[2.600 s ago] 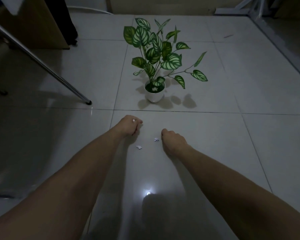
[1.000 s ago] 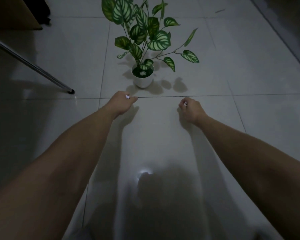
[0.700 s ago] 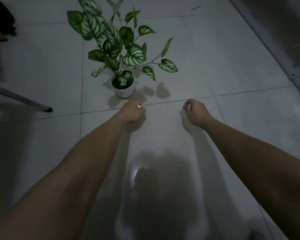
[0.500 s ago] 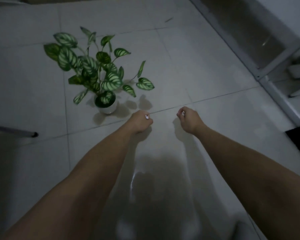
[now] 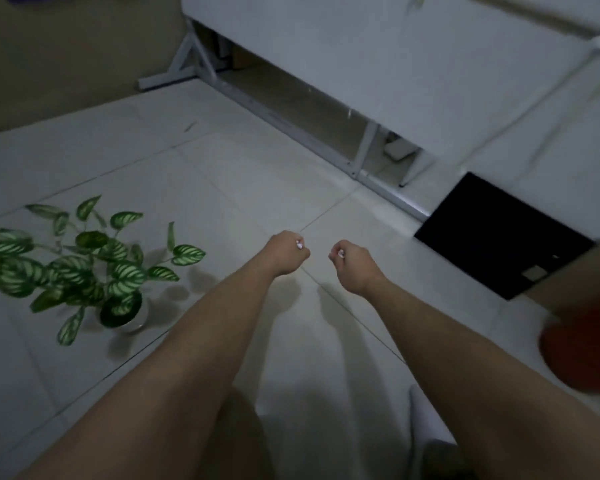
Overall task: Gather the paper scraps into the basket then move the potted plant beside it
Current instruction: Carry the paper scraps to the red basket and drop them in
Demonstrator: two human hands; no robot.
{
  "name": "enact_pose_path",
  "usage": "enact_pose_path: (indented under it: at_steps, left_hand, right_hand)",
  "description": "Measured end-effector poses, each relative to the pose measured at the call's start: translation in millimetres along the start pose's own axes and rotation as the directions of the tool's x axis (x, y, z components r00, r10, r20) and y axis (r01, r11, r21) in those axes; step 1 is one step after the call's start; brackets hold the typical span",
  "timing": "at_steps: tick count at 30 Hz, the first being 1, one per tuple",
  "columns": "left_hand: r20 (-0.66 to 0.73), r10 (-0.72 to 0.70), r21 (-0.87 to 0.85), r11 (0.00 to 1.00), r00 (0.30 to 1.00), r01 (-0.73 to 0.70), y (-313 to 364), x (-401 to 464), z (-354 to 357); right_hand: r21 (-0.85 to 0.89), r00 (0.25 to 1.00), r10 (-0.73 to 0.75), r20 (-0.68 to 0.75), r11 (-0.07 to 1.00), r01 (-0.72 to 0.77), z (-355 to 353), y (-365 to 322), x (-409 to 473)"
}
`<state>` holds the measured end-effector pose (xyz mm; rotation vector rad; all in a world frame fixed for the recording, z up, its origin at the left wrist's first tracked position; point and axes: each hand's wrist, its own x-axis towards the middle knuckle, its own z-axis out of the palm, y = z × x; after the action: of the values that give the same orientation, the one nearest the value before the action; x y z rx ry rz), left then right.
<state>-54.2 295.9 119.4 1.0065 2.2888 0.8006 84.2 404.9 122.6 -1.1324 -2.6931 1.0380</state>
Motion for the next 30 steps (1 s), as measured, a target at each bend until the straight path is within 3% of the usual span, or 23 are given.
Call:
enact_pose_path:
  at_steps: [11,21,25,30]
  left_hand:
    - [0.214,0.286,0.073,0.949,0.934,-0.308,190.6,-5.5,91.5]
    - [0.392,0.394,-0.009,0.906,0.832,-0.424,389.8,-15.4,235.7]
    - [0.402,0.477,-0.044,0.863,0.782,-0.503,456.2,1.0,298.3]
    - [0.421,0.503,-0.063,0.846,0.755,-0.529,503.1,29.2,380.4]
  right_hand:
    - [0.089,0.929,0.244,-0.278,0.97,-0.228,-147.9,106.9,-112.2]
    - [0.144,0.832,0.365,-0.418,0.931,-0.336,-292.2,262.7,-172.9]
    - [0.185,0.784,0.42,-0.457,0.907,-0.378,-339.3,332.9,-170.8]
    - [0.21,0.731,0.477,-0.488,0.877,-0.432,-364.1,423.4,-161.5]
